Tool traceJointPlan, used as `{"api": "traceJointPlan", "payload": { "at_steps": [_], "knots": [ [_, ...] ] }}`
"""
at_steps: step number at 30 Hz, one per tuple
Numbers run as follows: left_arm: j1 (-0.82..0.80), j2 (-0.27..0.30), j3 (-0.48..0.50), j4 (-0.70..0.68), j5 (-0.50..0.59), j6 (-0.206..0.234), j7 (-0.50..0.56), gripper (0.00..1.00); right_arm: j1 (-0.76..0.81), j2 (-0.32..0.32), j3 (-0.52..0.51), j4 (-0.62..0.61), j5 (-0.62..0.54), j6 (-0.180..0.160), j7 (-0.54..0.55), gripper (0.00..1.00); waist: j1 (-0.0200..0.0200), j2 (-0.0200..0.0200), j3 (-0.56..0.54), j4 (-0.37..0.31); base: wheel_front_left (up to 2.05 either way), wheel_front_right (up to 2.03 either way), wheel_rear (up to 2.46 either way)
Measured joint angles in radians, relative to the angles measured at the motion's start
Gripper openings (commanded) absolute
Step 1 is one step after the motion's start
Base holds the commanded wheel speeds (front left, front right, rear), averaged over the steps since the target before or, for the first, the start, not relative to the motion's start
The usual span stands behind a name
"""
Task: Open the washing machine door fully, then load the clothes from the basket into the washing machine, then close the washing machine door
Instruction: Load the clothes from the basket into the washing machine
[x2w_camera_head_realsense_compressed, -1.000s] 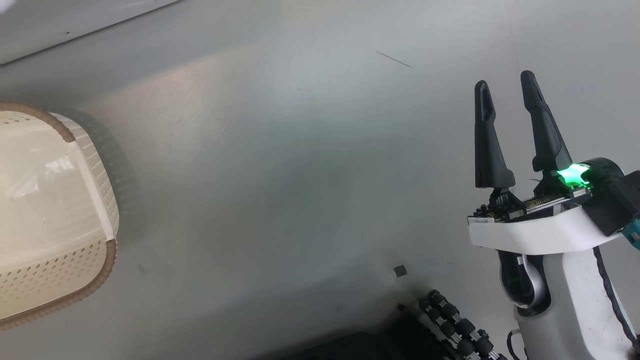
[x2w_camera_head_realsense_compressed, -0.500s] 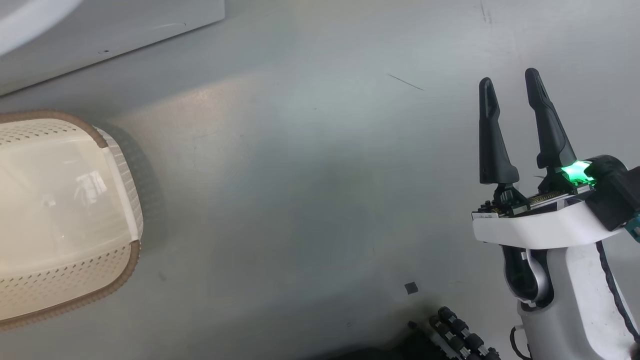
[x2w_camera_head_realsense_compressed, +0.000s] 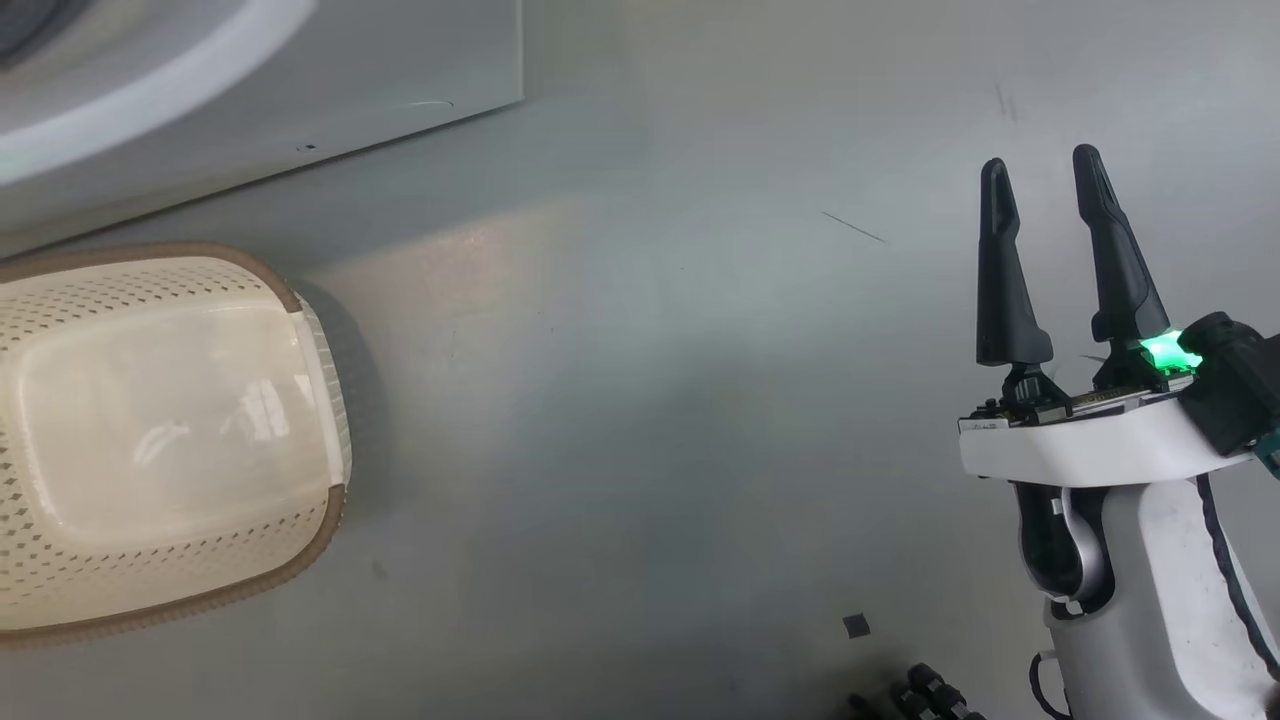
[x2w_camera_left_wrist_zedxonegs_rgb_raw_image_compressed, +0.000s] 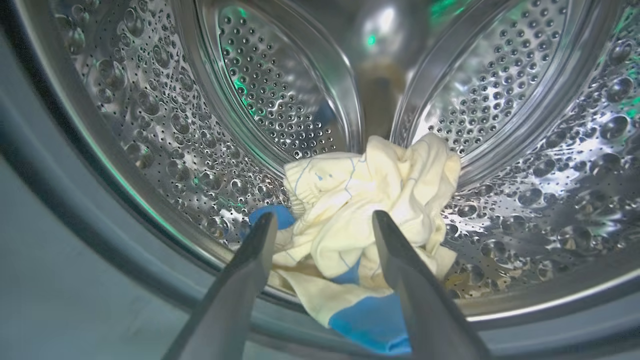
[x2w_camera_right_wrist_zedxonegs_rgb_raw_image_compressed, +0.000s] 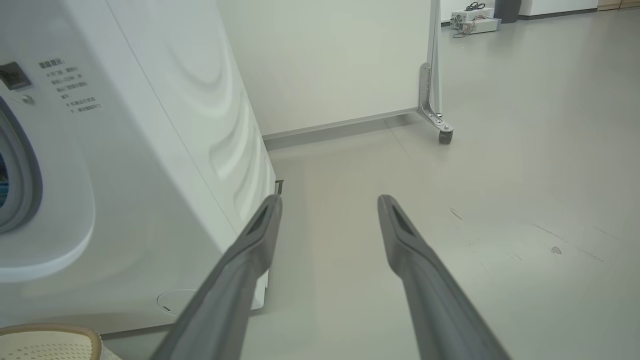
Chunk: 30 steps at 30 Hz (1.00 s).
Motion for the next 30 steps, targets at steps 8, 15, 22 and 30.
{"api": "traceJointPlan", "payload": {
  "at_steps": [8, 15, 22, 30],
  "knots": [
    [0.148, -0.061, -0.036, -0.013, 0.005, -0.008, -0.042, 1.0, 0.014, -0.001, -0.01, 0.019, -0.019, 0.001, 0.0, 1.0, 0.0, 0.0, -0.053, 0.036, 0.0, 0.0, 0.0],
    [0.3, -0.146, -0.068, -0.063, 0.018, -0.008, -0.051, 1.0, 0.044, -0.001, -0.028, 0.049, -0.038, 0.002, 0.0, 1.0, 0.0, 0.0, -0.108, 0.072, 0.0, 0.0, 0.0],
    [0.441, -0.244, -0.075, -0.2, 0.068, -0.007, -0.05, 1.0, 0.091, -0.02, -0.067, 0.074, -0.054, 0.006, 0.0, 1.0, -0.0001, 0.0, -0.174, 0.11, 0.0, 0.0, 0.0],
    [0.596, -0.322, -0.094, -0.354, 0.136, 0.011, -0.05, 1.0, 0.147, -0.041, -0.099, 0.095, -0.072, 0.006, 0.0, 1.0, -0.0001, 0.0, -0.272, 0.169, 0.0, 0.0, 0.0]
  ]
}}
